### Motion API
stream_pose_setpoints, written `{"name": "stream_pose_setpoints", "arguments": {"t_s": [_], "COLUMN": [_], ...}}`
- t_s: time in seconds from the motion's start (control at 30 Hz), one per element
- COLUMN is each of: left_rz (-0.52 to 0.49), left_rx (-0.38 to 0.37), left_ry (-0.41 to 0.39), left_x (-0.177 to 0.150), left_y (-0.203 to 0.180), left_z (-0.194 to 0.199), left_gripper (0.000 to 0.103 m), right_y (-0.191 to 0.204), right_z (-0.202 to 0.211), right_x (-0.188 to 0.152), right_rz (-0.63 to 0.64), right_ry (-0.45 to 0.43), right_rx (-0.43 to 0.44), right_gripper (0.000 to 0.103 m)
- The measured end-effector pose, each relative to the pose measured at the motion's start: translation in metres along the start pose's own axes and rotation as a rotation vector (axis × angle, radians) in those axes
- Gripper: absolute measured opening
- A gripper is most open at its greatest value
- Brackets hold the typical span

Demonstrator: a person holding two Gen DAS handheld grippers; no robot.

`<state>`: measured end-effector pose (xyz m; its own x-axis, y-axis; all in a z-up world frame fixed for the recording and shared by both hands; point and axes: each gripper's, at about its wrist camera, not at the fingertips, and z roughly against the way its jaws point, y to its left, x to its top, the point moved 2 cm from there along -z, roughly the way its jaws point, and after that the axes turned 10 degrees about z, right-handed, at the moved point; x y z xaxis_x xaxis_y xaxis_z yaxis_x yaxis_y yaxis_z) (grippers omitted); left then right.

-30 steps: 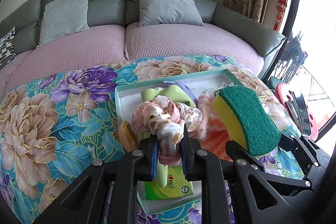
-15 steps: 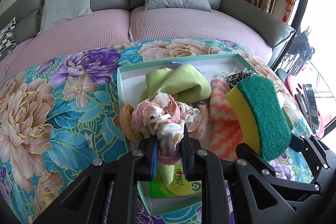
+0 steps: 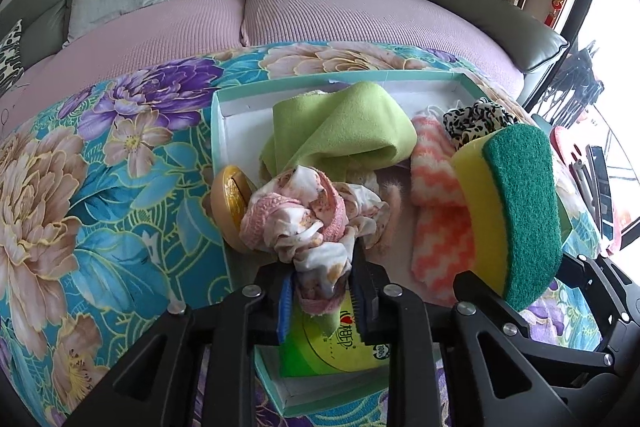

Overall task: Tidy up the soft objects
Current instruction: 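Open both tools to drop the scrunchie and sponge into the tray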

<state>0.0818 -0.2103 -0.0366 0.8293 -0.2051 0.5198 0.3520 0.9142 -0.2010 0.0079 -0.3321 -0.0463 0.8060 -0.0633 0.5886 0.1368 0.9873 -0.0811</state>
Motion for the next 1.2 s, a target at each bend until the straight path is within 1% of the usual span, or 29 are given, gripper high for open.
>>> {"name": "stream_pose_setpoints", "arguments": {"t_s": [0.07,0.13,0.23,0.3,0.5,0.53,0.57,0.63,0.7,0.77,0.8,0.9,0.93,0.97,1.0,1.03,1.2], "left_rz": [-0.004,-0.009,-0.013,-0.013,-0.009,-0.010,-0.010,-0.012,-0.010,-0.006,-0.005,-0.001,0.004,0.012,0.021,0.027,0.047], "left_rx": [-0.001,-0.005,-0.009,-0.008,-0.022,-0.023,-0.024,-0.028,-0.035,-0.034,-0.032,-0.007,0.004,0.017,0.036,0.056,0.133], "left_ry": [0.000,0.001,-0.004,-0.016,-0.030,-0.034,-0.035,-0.035,-0.040,-0.044,-0.051,-0.075,-0.083,-0.095,-0.108,-0.120,-0.121], "left_x": [-0.001,-0.001,0.000,0.001,0.003,0.003,0.003,0.004,0.005,0.006,0.007,0.010,0.011,0.012,0.013,0.013,0.012], "left_y": [-0.001,-0.002,-0.002,-0.001,0.004,0.005,0.005,0.007,0.008,0.009,0.011,0.015,0.017,0.020,0.023,0.026,0.040], "left_z": [0.000,0.001,0.006,0.010,0.022,0.024,0.025,0.029,0.033,0.036,0.038,0.044,0.045,0.046,0.046,0.047,0.041], "left_gripper": [0.030,0.037,0.045,0.047,0.048,0.050,0.051,0.054,0.055,0.061,0.068,0.075,0.082,0.086,0.094,0.097,0.097], "right_y": [-0.001,0.000,0.000,0.001,0.002,0.003,0.002,0.003,0.004,0.005,0.006,0.005,0.005,0.004,0.003,0.002,0.001], "right_z": [0.000,0.001,0.002,0.002,0.001,0.001,0.000,-0.001,-0.002,-0.002,-0.003,-0.003,-0.003,-0.002,-0.001,0.000,0.002], "right_x": [-0.001,0.000,0.000,0.000,0.001,0.001,0.001,0.001,0.002,0.002,0.002,0.002,0.002,0.002,0.002,0.002,0.002], "right_rz": [0.000,0.000,0.001,0.002,0.011,0.011,0.012,0.013,0.020,0.026,0.028,0.023,0.021,0.017,0.012,0.008,0.003], "right_ry": [0.001,0.000,-0.002,0.002,0.014,0.017,0.021,0.028,0.031,0.034,0.035,0.033,0.032,0.030,0.025,0.020,0.015], "right_rx": [0.000,0.000,-0.004,-0.004,-0.009,-0.011,-0.013,-0.017,-0.021,-0.028,-0.030,-0.040,-0.042,-0.043,-0.046,-0.048,-0.050], "right_gripper": [0.076,0.076,0.076,0.076,0.078,0.079,0.080,0.087,0.090,0.096,0.102,0.103,0.103,0.103,0.103,0.103,0.103]}}
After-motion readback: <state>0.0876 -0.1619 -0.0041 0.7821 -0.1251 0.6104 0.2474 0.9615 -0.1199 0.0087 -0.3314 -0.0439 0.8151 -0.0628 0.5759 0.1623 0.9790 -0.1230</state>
